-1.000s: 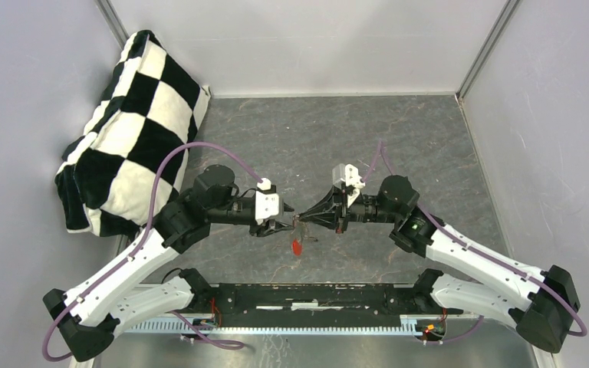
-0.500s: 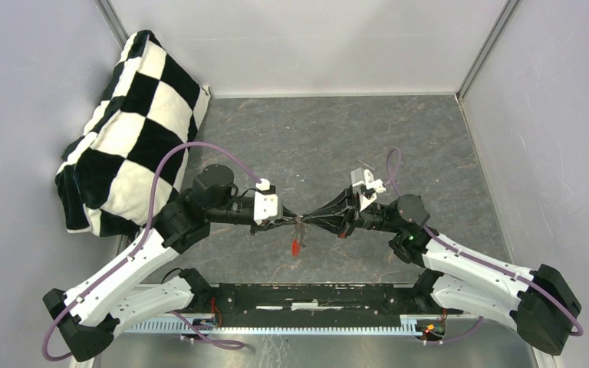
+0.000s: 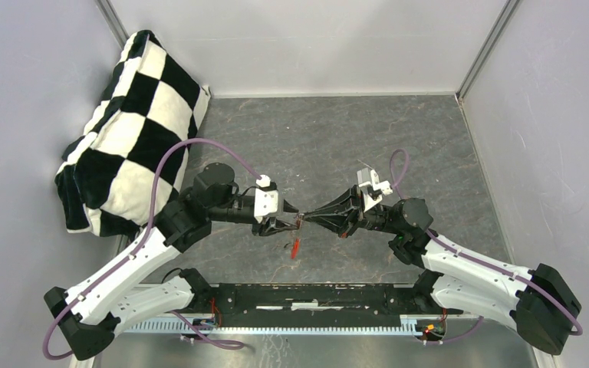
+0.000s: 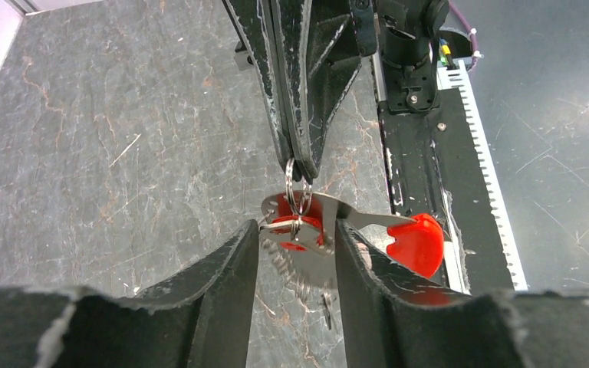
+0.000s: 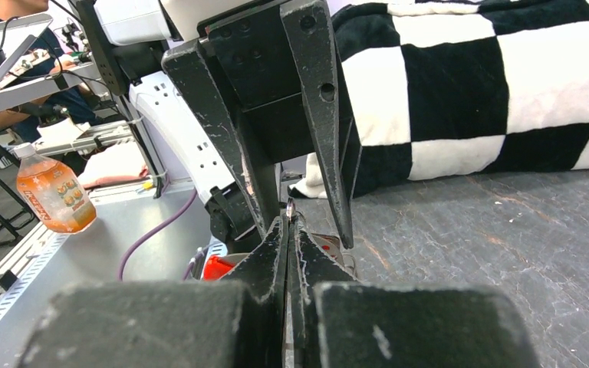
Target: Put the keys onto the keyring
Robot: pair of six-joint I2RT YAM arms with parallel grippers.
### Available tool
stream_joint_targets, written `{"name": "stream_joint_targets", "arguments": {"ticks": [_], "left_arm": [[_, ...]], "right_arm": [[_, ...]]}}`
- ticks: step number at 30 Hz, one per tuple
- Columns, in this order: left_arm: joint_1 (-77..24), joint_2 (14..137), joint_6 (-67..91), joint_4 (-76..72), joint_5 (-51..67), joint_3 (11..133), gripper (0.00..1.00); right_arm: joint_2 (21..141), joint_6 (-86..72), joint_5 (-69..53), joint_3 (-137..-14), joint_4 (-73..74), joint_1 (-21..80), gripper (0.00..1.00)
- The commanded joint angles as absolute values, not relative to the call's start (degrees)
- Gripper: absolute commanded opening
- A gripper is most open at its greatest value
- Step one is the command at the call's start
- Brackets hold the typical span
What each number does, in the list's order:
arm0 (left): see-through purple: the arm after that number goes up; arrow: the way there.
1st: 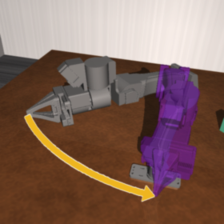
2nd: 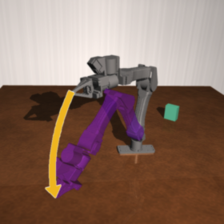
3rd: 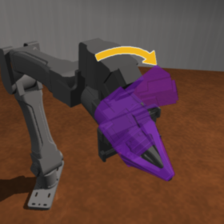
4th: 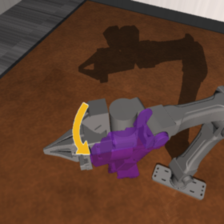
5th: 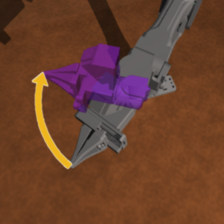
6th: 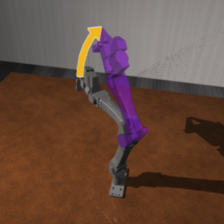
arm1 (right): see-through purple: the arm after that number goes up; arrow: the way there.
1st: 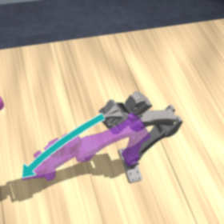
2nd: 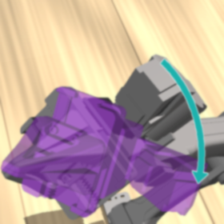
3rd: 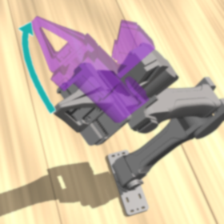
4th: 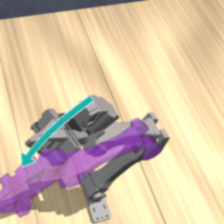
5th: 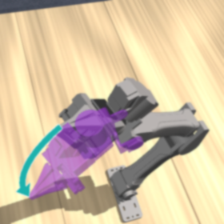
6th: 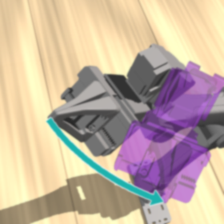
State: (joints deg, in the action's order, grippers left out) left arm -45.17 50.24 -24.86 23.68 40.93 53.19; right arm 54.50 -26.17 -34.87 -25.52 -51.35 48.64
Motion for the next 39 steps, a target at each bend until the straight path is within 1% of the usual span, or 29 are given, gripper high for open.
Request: {"name": "stream_joint_targets", "arguments": {"ticks": [1, 3, 5, 10, 12, 14, 18, 20, 21, 23, 26, 28, 30, 32, 34, 39], "left_arm": [[-45.1, 50.3, -22.6, 21.6, 43.0, 56.1, 0.49], [-45.1, 50.3, -22.7, 21.7, 43.6, 56.3, 0.48], [-45.1, 50.4, -22.7, 21.6, 43.9, 56.3, 0.45], [-45.1, 50.6, -22.5, 21.2, 44.5, 55.7, 0.3], [-45.1, 50.8, -21.9, 20.6, 44.6, 55.3, 0.27], [-45.1, 50.9, -21.3, 20.1, 44.4, 54.8, 0.21], [-45.0, 51.1, -20.4, 19.7, 42.1, 54.2, 0.03], [-45.0, 51.2, -20.5, 20.2, 41.6, 54.2, 0.02], [-45.0, 51.2, -21.2, 20.9, 41.0, 54.3, 0.02], [-45.0, 51.3, -23.2, 23.3, 40.0, 54.7, 0.02], [-45.0, 51.4, -27.3, 27.7, 39.8, 55.2, 0.02], [-45.0, 51.4, -28.3, 28.8, 39.5, 55.4, 0.02], [-45.0, 51.5, -29.6, 29.5, 38.9, 55.4, 0.02], [-45.0, 51.6, -30.2, 29.6, 37.9, 55.3, 0.02], [-45.0, 51.6, -30.4, 29.6, 37.4, 55.3, 0.02], [-45.0, 51.5, -30.5, 29.6, 37.0, 55.0, 0.02]], "right_arm": [[54.3, -24.5, -33.5, -26.2, -53.1, 48.8, 0.0], [54.3, -24.1, -33.2, -26.2, -52.7, 48.8, 0.01], [54.4, -23.8, -33.0, -26.4, -52.3, 48.8, 0.0], [54.8, -23.7, -33.0, -26.4, -52.3, 49.0, 0.01], [54.8, -23.3, -33.0, -26.5, -51.8, 49.1, 0.01], [54.8, -23.0, -33.1, -26.6, -51.3, 49.5, 0.01], [54.5, -20.7, -33.3, -27.7, -47.7, 49.9, 0.01], [54.0, -19.3, -33.4, -28.6, -44.5, 49.8, 0.01], [53.7, -17.6, -33.3, -29.6, -41.6, 49.8, 0.04], [52.6, -13.4, -32.1, -32.6, -32.9, 49.8, 0.16], [51.7, -4.5, -30.7, -39.0, -17.5, 49.8, 0.32], [52.9, 0.9, -30.6, -44.4, -7.6, 49.8, 0.36], [55.7, 4.8, -31.6, -50.2, 2.4, 49.7, 0.37], [58.4, 7.8, -34.5, -54.4, 9.3, 49.7, 0.4], [60.6, 10.3, -36.3, -57.8, 14.8, 50.0, 0.41], [63.6, 13.5, -36.3, -62.5, 21.1, 51.0, 0.37]]}}
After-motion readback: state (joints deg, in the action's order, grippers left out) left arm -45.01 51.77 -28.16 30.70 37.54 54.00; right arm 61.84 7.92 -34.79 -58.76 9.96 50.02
